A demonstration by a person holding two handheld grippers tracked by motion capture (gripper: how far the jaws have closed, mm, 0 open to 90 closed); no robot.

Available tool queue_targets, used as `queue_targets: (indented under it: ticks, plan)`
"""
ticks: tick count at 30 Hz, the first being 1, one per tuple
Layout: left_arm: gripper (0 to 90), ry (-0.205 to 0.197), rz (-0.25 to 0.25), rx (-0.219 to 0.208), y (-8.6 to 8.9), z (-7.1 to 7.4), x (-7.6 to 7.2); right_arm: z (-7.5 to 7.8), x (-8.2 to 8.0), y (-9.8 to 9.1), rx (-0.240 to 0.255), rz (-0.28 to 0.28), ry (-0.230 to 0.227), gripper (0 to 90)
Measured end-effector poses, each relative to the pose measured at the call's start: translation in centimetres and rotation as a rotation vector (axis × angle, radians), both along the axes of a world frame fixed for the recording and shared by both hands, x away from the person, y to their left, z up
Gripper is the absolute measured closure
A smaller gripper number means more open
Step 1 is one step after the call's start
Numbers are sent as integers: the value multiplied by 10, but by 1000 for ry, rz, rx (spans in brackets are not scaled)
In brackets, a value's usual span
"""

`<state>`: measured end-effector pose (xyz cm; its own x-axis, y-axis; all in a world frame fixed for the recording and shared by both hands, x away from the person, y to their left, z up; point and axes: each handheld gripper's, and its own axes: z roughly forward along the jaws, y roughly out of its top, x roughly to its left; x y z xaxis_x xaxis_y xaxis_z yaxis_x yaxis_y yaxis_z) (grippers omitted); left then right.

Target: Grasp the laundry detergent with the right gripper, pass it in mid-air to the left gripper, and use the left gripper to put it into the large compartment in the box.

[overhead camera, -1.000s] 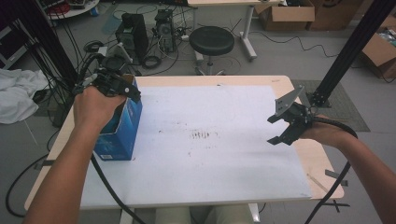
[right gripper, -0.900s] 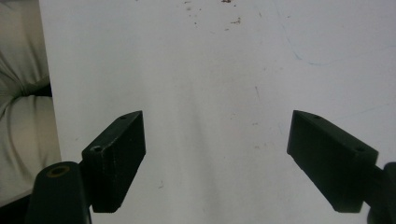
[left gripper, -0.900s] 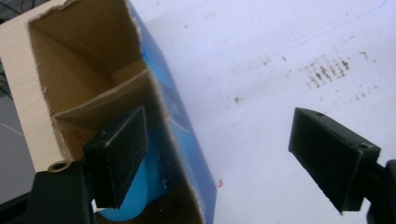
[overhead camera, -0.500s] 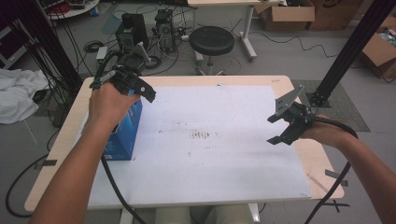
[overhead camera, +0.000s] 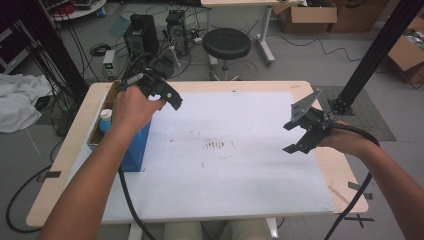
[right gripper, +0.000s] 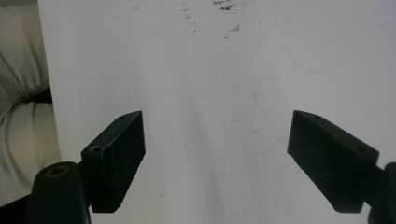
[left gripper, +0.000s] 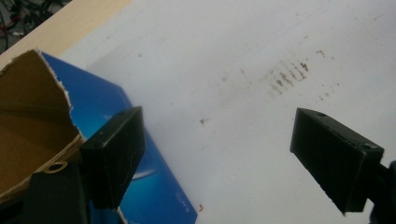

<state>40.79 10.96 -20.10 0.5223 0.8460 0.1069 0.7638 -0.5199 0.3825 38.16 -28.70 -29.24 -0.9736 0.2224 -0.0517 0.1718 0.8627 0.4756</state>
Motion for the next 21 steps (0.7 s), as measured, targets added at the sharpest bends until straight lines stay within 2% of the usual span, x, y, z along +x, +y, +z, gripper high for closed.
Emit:
queue_targets:
  ticks: [11,21]
  plan:
    - [190,19,-80,4,-23,-6,10,7,1,4,-2,-7,-6,189]
    - [190,49,-162,35,-44,-19,21,6,7,10,-9,1,3,189]
